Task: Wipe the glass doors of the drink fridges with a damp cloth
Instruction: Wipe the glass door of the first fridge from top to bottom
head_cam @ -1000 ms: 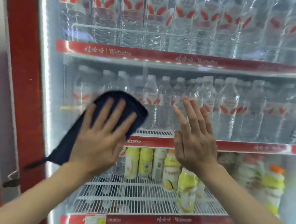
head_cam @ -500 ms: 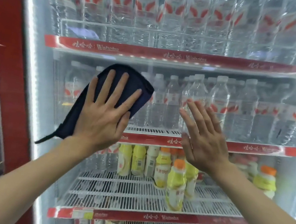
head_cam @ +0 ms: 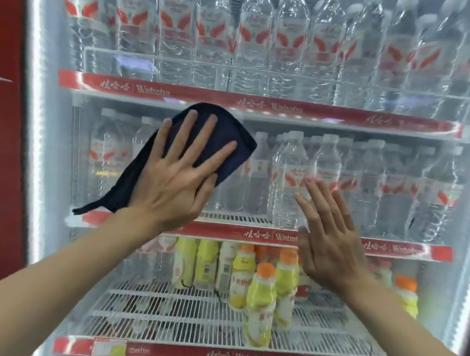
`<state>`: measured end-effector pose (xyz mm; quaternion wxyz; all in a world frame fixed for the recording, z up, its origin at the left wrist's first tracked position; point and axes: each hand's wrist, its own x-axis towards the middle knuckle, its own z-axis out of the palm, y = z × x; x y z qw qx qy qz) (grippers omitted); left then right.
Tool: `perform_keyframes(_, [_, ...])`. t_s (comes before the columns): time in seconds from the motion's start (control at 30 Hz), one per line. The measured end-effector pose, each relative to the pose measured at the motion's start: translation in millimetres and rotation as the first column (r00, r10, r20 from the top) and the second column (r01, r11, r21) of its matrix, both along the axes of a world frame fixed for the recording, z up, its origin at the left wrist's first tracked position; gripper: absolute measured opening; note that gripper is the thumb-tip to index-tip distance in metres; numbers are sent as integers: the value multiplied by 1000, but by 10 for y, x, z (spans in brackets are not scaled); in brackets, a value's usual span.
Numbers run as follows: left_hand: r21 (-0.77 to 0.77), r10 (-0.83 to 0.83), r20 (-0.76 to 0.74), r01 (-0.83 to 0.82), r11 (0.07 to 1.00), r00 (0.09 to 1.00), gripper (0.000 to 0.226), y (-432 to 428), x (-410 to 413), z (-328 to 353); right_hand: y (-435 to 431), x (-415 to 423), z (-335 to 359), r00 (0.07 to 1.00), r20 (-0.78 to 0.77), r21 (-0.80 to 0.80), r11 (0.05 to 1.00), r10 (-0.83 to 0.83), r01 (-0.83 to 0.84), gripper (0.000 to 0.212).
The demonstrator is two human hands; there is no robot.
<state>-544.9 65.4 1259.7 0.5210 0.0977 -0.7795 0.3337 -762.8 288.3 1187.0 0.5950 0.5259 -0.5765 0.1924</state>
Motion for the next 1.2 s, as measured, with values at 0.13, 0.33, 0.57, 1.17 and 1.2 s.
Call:
perform_keyframes(0.13, [61, -36, -55, 39, 997, 998, 59, 159, -141, -535, -5, -3, -14, 1000, -25, -13, 1000, 14, -14, 57])
perform_keyframes(0.33, [-100, -35, 214, 58, 993, 976, 60, 293, -232, -1351, 46, 13, 33, 998, -12, 13, 998, 59, -59, 52])
perform_keyframes(0.57, [-65, -30, 101, 36, 997, 994, 59, 325, -309, -57, 273, -282, 164, 1000, -21, -60, 998, -5, 4, 56])
perform_keyframes(1.17, [-105, -37, 58, 43, 994, 998, 57, 649, -670, 74, 722, -618, 33, 999, 38, -70, 997, 36, -33, 52])
perform_keyframes(1.2, [-59, -19, 17, 20, 998, 1000, 58, 714, -731, 118, 730, -656, -1, 999, 38, -68, 997, 27, -24, 53])
